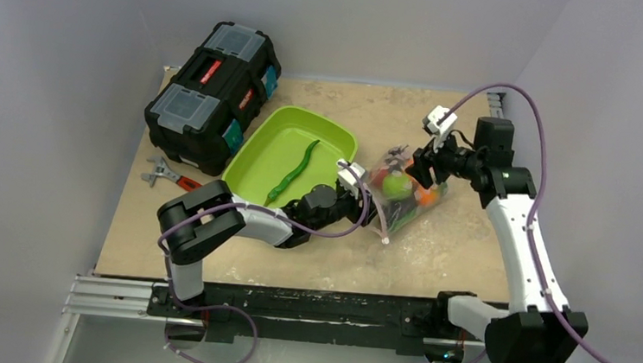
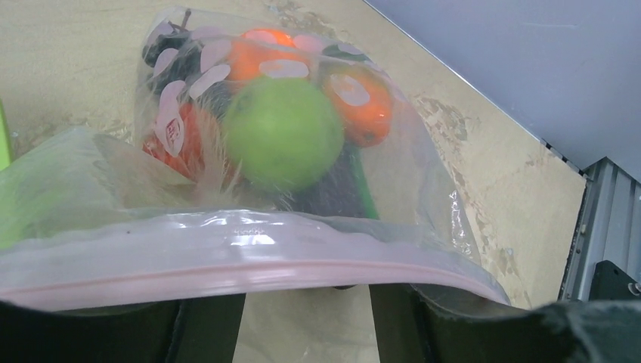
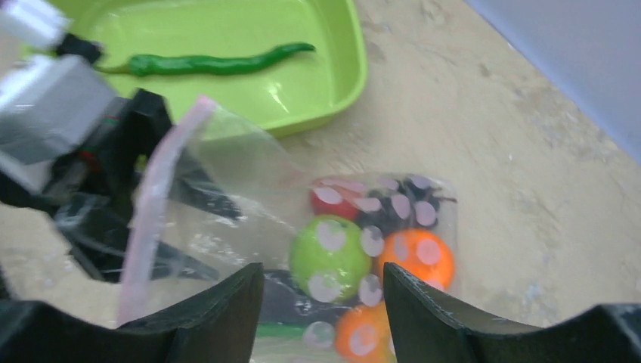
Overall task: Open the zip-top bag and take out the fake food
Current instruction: Pick up the fake fruit from the zipper food storage bag.
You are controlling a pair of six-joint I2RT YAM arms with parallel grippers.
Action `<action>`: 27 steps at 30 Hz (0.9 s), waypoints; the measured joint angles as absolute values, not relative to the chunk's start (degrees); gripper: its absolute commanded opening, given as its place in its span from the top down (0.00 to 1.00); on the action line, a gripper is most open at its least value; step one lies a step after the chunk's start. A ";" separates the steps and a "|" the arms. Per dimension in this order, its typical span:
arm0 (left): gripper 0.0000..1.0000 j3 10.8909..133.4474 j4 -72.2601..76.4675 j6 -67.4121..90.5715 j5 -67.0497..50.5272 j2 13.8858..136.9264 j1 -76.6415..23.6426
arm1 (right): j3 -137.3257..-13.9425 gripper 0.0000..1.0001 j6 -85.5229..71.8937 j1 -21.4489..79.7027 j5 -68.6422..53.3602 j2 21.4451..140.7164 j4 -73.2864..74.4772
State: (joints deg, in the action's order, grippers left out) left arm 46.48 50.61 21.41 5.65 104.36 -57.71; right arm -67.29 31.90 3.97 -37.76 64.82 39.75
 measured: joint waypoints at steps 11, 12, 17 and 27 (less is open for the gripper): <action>0.29 46.28 49.91 23.05 5.32 105.21 -56.99 | -66.87 0.80 23.31 3.66 -18.72 88.38 27.51; 0.29 46.33 49.60 23.51 5.32 105.23 -56.95 | -66.81 0.80 23.00 3.86 -17.58 89.41 26.57; 0.26 48.25 47.48 25.67 5.10 106.30 -56.77 | -65.76 0.80 24.75 5.72 -17.65 91.83 25.45; 0.24 50.52 42.24 30.48 4.64 107.94 -55.09 | -65.52 0.79 37.60 7.66 -31.38 93.49 37.67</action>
State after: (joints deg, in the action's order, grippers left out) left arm 50.52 42.24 30.48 4.64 107.94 -55.09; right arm -65.52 37.60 7.66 -31.38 93.49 37.67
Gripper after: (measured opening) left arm 0.752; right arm 0.198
